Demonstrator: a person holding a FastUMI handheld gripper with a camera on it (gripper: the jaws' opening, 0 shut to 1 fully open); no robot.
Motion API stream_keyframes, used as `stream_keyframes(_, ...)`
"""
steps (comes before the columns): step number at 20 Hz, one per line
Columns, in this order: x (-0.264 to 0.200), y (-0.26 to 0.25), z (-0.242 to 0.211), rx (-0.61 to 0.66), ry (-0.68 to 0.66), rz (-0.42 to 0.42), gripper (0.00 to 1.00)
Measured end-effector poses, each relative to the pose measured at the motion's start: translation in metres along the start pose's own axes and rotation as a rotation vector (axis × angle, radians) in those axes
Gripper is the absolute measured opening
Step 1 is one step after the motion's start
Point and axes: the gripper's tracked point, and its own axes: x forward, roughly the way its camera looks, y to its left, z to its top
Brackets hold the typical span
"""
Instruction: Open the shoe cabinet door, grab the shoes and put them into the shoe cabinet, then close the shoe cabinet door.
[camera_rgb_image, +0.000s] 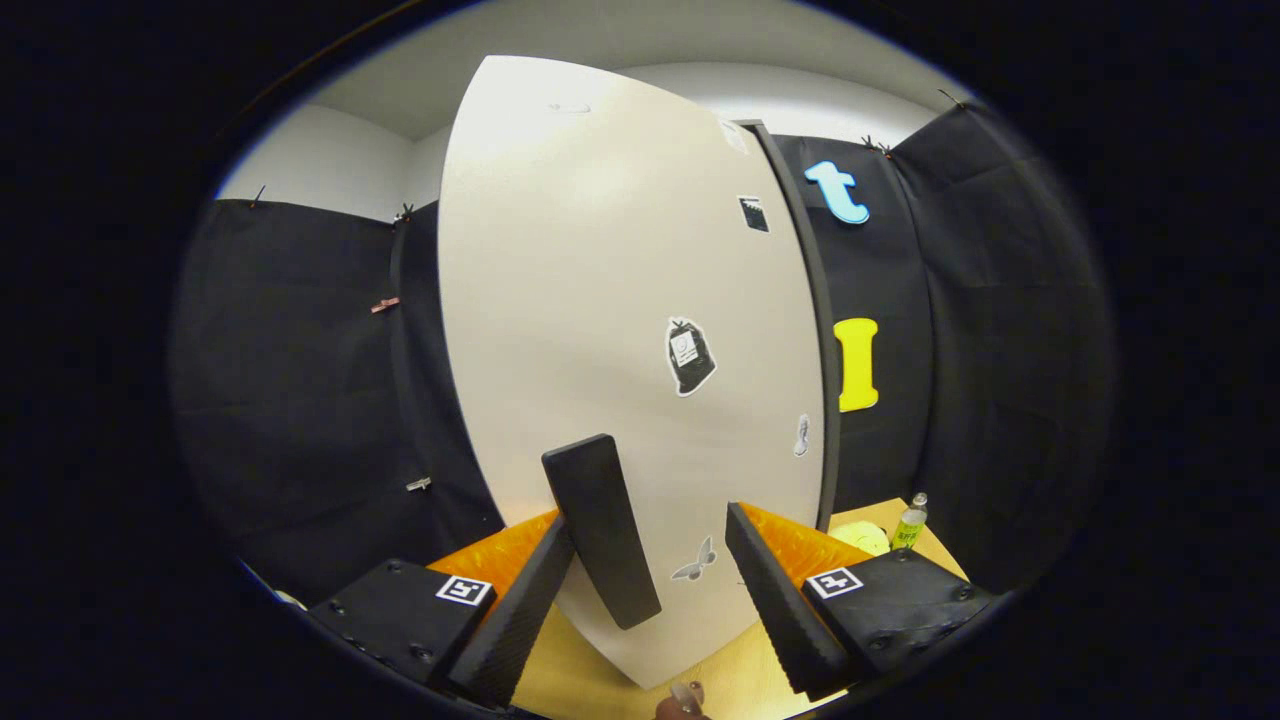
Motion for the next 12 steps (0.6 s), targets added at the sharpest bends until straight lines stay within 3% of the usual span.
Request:
stream_keyframes(4,0.010,0.016,-0.002,-0.018,0.002,0.031,0.98)
stream_keyframes(12,0.019,0.015,0.000,-0.017,0.002,0.004,0.98)
